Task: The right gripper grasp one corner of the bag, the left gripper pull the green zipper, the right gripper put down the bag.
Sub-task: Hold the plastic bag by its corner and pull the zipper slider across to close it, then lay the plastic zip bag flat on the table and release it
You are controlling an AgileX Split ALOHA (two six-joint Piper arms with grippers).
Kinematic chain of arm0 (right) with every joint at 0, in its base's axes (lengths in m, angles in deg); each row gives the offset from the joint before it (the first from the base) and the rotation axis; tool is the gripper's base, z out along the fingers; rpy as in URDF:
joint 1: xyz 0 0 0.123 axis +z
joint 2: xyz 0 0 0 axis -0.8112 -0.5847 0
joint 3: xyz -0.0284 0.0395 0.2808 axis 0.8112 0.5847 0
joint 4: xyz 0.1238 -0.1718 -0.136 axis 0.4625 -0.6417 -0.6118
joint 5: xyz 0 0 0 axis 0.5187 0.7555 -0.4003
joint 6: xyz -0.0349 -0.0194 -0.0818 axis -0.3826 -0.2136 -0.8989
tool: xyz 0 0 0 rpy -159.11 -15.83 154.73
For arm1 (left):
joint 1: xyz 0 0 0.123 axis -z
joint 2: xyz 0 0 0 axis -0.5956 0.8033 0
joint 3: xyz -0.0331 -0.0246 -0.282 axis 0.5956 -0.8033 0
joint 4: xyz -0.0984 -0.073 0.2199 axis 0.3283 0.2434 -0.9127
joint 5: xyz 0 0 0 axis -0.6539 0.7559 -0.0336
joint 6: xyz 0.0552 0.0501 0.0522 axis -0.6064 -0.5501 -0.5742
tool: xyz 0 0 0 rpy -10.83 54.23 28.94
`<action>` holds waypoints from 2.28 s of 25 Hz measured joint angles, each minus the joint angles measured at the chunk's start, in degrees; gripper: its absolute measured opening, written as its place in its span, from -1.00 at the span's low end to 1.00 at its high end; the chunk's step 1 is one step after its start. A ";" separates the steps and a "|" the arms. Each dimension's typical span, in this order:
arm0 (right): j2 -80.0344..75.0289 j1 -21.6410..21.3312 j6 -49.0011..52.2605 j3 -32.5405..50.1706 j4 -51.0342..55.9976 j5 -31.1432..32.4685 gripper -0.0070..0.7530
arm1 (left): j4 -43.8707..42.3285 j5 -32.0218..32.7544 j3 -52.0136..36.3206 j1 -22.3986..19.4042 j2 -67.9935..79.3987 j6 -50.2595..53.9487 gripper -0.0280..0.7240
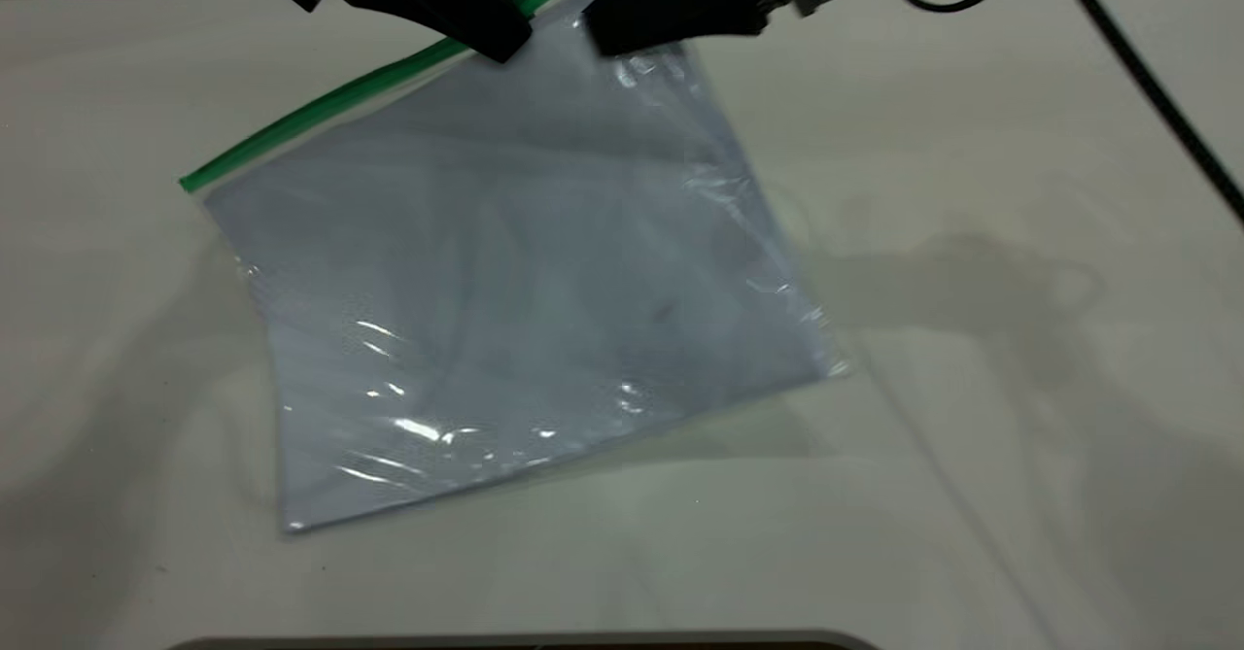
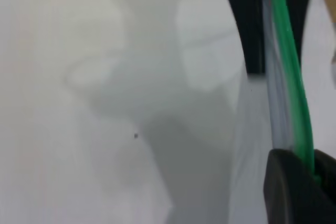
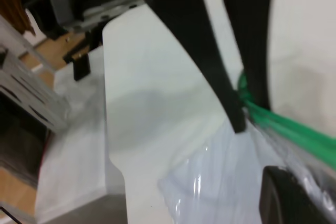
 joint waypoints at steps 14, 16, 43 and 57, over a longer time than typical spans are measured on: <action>0.00 -10.29 3.13 0.10 -1.77 3.67 -0.89 | -10.56 -2.83 0.16 0.00 0.00 9.38 -0.81; 0.00 -11.58 3.65 0.10 -1.87 3.72 -0.89 | -13.36 -2.88 0.24 0.00 0.00 13.40 -0.81; 0.00 -14.09 6.74 0.59 3.22 -11.66 -0.87 | -30.26 -3.25 0.38 0.05 0.00 31.87 -0.81; 0.18 -16.06 7.12 0.42 6.78 -22.53 0.38 | -24.27 -7.38 0.01 -0.16 0.18 32.62 0.04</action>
